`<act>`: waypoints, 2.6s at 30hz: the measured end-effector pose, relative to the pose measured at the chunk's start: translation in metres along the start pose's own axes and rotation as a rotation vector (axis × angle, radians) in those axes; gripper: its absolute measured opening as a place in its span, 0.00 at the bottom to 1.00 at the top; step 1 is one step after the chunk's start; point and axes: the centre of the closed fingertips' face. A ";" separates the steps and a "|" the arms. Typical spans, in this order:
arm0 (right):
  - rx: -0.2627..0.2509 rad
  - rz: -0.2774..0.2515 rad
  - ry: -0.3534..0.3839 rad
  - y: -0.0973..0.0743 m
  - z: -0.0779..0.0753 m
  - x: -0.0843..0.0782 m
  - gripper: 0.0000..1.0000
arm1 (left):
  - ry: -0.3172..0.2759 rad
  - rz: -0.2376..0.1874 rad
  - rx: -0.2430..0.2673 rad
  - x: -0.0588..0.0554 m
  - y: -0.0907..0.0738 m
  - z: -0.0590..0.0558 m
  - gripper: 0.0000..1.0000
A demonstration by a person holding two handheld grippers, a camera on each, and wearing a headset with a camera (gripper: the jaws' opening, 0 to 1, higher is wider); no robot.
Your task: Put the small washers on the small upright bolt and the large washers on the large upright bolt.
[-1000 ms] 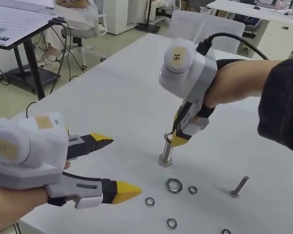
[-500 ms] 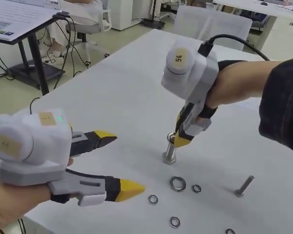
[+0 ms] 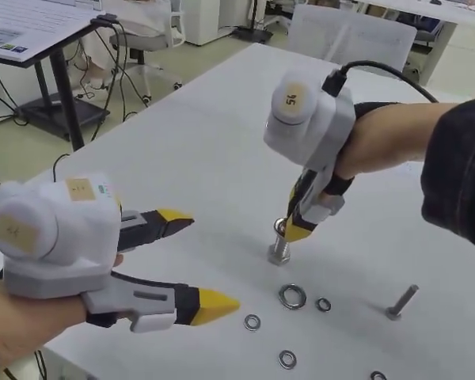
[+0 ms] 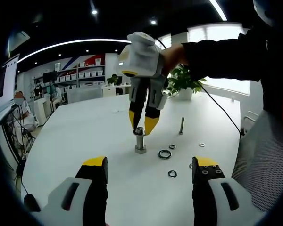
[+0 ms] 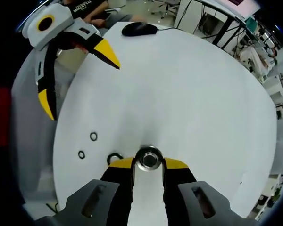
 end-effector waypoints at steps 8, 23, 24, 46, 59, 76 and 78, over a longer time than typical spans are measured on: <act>0.011 0.012 0.007 0.011 -0.004 -0.001 0.23 | -0.001 0.001 0.003 -0.001 0.000 0.001 0.73; 0.038 0.026 0.017 0.035 -0.006 -0.001 0.23 | -0.002 0.005 0.004 -0.001 0.000 0.003 0.72; 0.040 0.028 0.018 0.035 -0.006 -0.002 0.23 | -0.002 0.005 0.005 -0.001 0.000 0.003 0.72; 0.063 0.040 0.032 0.045 0.003 -0.003 0.23 | -0.010 -0.006 0.010 -0.002 -0.003 0.005 0.72; 0.060 0.040 0.029 0.043 0.005 -0.005 0.24 | -0.009 -0.006 0.008 -0.002 -0.002 0.004 0.72; 0.053 0.011 0.031 0.036 0.006 -0.006 0.28 | -0.010 -0.002 0.008 -0.003 -0.003 0.004 0.72; 0.053 0.009 0.036 0.035 0.007 -0.007 0.28 | -0.009 -0.002 0.007 -0.003 -0.002 0.004 0.72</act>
Point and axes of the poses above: the centre of the closed fingertips' face, and the gripper's own axes: y roughly forward along the fingers, z roughly to its left, x roughly out of its top, and after that the axes turned 7 degrees about -y, right-handed
